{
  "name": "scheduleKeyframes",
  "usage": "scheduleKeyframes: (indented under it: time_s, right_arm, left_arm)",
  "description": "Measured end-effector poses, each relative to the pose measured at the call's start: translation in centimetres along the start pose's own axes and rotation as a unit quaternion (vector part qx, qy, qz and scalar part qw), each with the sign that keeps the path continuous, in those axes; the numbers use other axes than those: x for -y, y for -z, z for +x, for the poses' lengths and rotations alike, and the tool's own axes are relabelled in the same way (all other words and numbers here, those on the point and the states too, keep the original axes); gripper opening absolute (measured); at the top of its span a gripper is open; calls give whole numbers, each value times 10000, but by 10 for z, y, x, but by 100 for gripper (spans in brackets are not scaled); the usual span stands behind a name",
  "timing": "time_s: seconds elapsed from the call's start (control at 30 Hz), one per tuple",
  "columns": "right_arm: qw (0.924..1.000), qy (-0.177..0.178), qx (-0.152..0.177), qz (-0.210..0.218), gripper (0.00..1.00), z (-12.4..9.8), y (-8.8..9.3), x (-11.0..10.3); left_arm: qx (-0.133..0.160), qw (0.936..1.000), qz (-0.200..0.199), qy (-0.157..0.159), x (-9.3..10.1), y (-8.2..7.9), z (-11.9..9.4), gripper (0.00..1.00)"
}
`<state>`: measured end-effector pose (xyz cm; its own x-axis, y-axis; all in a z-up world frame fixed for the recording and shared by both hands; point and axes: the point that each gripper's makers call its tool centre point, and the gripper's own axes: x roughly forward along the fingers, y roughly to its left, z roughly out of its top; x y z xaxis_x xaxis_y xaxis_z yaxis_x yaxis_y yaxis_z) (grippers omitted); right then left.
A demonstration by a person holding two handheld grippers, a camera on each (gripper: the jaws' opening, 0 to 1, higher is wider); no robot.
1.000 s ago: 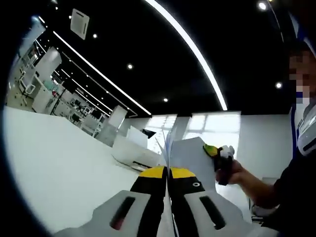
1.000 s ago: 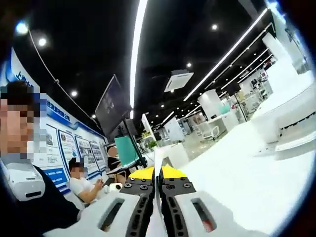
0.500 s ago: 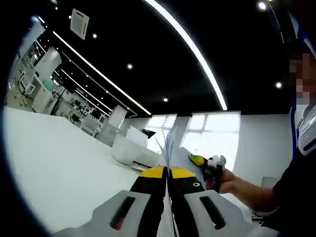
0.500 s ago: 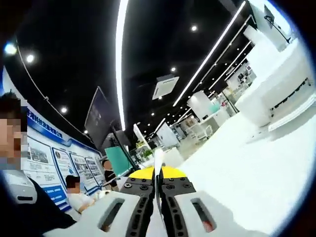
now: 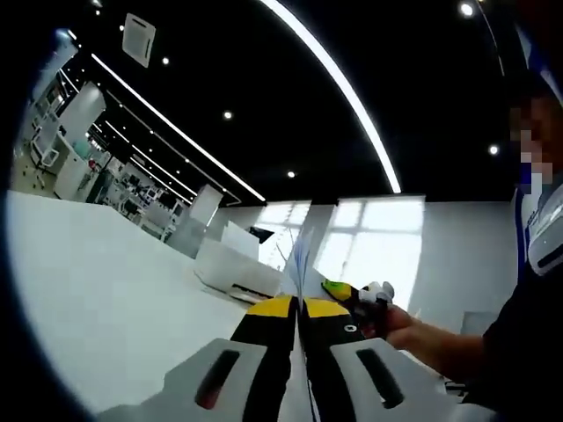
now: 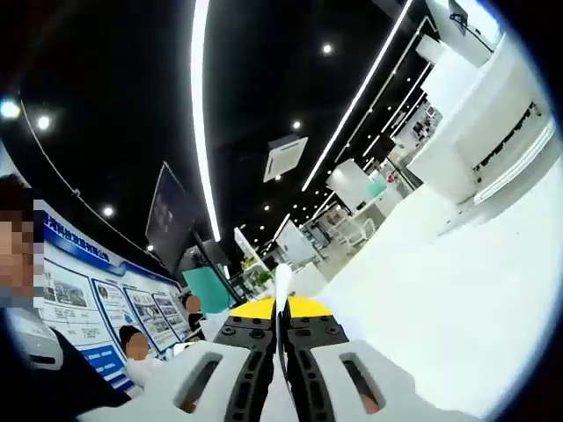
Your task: Organize the stack of printing papers by aligning and flattening the scattered papers on the table
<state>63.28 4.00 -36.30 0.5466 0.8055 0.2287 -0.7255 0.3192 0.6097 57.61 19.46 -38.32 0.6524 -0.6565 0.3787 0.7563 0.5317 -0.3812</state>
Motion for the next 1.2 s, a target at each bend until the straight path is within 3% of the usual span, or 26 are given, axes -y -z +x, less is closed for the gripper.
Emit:
scheduleKeyframes:
  time_s: [0.5, 1.2]
  right_arm:
    - [9997, 51, 42, 236, 0, 3, 12, 3]
    - [9974, -1, 146, 705, 0, 8, 34, 2]
  left_arm:
    - [-207, 9997, 63, 150, 14, 9, 6, 15]
    - [-269, 9994, 133, 157, 4, 7, 4, 15]
